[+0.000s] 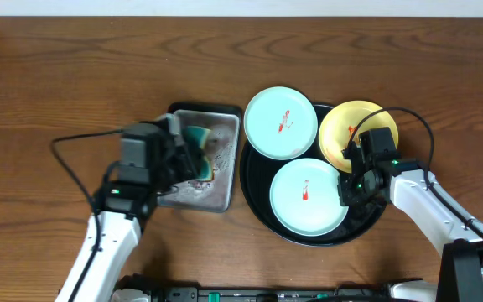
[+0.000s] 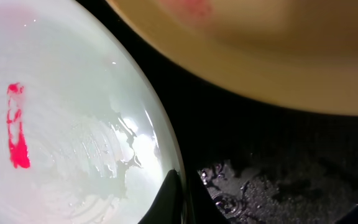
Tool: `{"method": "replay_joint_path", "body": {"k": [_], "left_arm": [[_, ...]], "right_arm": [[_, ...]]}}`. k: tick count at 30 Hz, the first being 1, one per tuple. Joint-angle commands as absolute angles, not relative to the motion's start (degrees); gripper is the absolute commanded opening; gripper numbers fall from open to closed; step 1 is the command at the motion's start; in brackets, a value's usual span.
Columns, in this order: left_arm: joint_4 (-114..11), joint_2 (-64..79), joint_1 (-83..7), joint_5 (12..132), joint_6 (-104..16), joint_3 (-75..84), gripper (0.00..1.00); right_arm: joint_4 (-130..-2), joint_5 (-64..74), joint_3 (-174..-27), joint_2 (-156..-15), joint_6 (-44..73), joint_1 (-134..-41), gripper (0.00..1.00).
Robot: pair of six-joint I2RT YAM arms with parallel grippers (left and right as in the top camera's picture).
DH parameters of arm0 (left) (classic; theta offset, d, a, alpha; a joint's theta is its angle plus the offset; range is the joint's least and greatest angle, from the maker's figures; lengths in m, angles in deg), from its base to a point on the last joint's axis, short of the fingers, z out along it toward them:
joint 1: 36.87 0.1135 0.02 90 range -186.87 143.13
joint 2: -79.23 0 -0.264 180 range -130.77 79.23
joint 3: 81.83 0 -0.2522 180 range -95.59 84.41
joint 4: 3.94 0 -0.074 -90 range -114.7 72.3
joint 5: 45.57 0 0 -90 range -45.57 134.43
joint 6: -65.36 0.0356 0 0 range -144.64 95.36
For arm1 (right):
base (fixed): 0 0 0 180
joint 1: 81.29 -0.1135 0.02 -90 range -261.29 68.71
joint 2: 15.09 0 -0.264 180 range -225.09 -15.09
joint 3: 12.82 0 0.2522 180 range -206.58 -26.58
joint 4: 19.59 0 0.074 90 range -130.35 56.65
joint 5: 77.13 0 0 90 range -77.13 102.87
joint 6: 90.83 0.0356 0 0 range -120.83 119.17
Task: Clean dirty plates on tray and stack at the side
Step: 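Move the sponge with the left gripper onto the front pale-green plate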
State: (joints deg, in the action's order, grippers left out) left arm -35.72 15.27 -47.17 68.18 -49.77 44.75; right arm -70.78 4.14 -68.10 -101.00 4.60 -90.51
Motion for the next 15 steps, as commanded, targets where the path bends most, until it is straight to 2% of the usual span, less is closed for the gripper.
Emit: {"method": "replay_joint_path", "body": {"k": [1, 7, 15], "left_arm": [[-35.6, 15.5, -53.5, 61.0, -46.2, 44.7, 0.07], [-35.3, 14.8, -63.1, 60.0, -46.5, 43.0, 0.07], [-27.0, 6.4, -74.8, 59.8, -56.8, 42.9, 0.07]], "right_arm": [[-71.8, 0.6, -68.8, -101.3, 4.2, -90.4, 0.01], [-73.8, -1.2, -68.8, -101.3, 3.7, -90.4, 0.01], [-74.1, -4.1, -68.8, -101.3, 3.4, -90.4, 0.01]]}}
